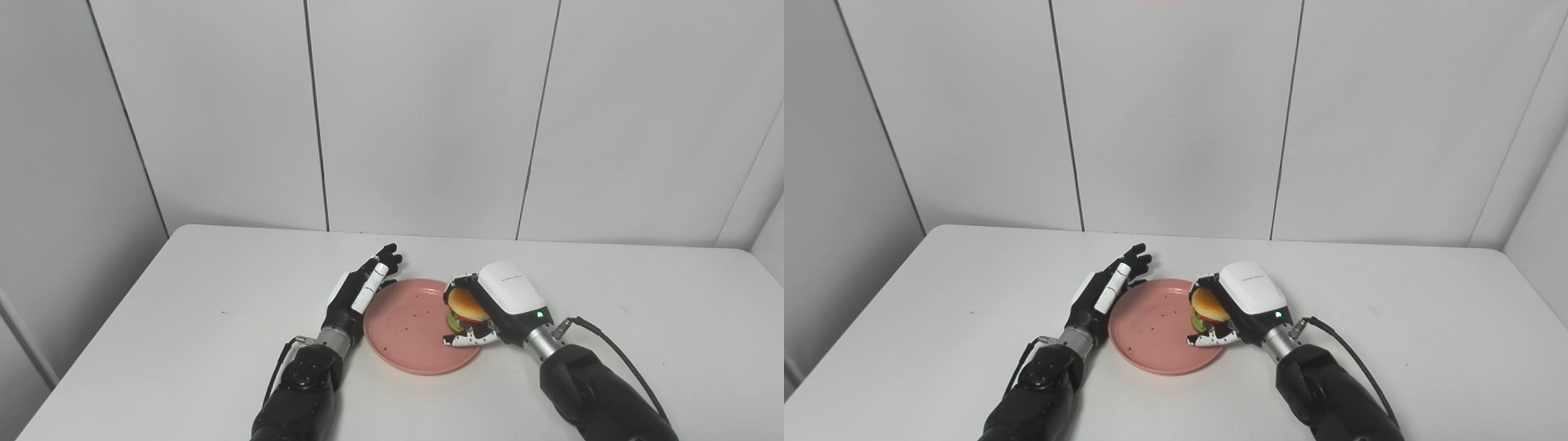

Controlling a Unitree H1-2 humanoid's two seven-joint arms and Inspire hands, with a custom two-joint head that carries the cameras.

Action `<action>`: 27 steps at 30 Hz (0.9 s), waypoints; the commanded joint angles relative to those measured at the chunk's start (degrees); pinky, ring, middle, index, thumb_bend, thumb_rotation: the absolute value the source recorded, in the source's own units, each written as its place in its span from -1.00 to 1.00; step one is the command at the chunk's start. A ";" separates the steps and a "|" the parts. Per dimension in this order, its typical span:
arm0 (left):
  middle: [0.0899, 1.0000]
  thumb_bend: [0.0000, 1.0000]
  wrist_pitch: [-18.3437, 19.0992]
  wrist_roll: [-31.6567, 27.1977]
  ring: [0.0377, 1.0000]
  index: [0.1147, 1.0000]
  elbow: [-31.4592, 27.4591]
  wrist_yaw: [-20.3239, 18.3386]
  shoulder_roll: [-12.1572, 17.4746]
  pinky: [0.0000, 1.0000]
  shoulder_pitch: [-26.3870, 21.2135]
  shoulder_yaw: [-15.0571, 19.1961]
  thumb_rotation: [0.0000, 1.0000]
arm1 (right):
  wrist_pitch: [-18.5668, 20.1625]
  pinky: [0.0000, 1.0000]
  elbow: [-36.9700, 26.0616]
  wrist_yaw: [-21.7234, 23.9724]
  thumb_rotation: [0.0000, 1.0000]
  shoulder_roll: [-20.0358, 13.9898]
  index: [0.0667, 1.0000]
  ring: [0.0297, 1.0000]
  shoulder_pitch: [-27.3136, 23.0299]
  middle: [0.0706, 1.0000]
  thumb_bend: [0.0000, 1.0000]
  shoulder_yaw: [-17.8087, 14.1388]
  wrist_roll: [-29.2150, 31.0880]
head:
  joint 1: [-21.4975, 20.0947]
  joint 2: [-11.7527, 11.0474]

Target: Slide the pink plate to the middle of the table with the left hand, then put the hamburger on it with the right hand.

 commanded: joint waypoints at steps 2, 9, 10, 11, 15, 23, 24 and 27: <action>0.74 0.63 -0.90 0.72 0.87 0.69 3.07 0.26 -2.18 0.72 1.15 -0.69 0.70 | -2.70 -0.64 -0.09 -1.95 -0.67 0.96 -0.12 -0.57 -4.32 -0.46 -0.01 0.26 0.71 | 0.27 -0.03; 0.73 0.62 -1.51 0.81 0.85 0.69 4.05 0.50 -2.36 0.71 0.68 -0.67 0.71 | -2.93 -0.63 0.01 -1.02 -0.67 1.73 -0.12 -0.55 -5.62 -0.45 -0.01 0.77 1.12 | 0.76 -0.46; 0.73 0.62 -1.57 0.82 0.85 0.69 4.12 0.47 -2.37 0.71 0.66 -0.66 0.71 | -2.84 -0.63 0.02 -0.73 -0.67 1.82 -0.12 -0.55 -5.77 -0.44 -0.01 0.81 1.21 | 0.87 -0.48; 0.73 0.62 -1.61 0.85 0.85 0.70 4.12 0.47 -2.35 0.72 0.67 -0.68 0.71 | -2.64 -0.62 -0.01 -0.32 -0.67 1.96 -0.12 -0.54 -5.94 -0.43 -0.01 0.82 1.33 | 0.88 -0.48; 0.73 0.64 -1.63 1.13 0.85 0.70 4.19 0.61 -2.23 0.71 0.66 -0.86 0.72 | -2.42 -0.60 0.16 0.46 -0.67 2.46 -0.12 -0.51 -6.37 -0.39 -0.01 0.77 1.56 | 1.07 -0.58; 0.75 0.70 -1.61 1.81 0.82 0.71 4.57 0.88 -2.09 0.69 0.48 -1.38 0.73 | -2.73 -0.60 1.82 0.52 -0.67 3.73 -0.12 -0.51 -7.13 -0.39 -0.01 0.89 1.67 | 2.13 -1.20; 0.75 0.69 -1.56 1.84 0.82 0.72 4.47 0.93 -2.09 0.69 0.53 -1.42 0.73 | -2.81 -0.61 1.91 0.48 -0.67 3.83 -0.12 -0.51 -7.16 -0.39 -0.01 0.89 1.68 | 2.13 -1.20; 0.75 0.68 -1.59 1.74 0.82 0.73 4.16 0.85 -1.98 0.68 0.75 -1.37 0.73 | -2.99 -0.61 2.79 0.45 -0.68 4.56 -0.12 -0.52 -7.58 -0.39 -0.01 0.91 1.90 | 2.13 -1.21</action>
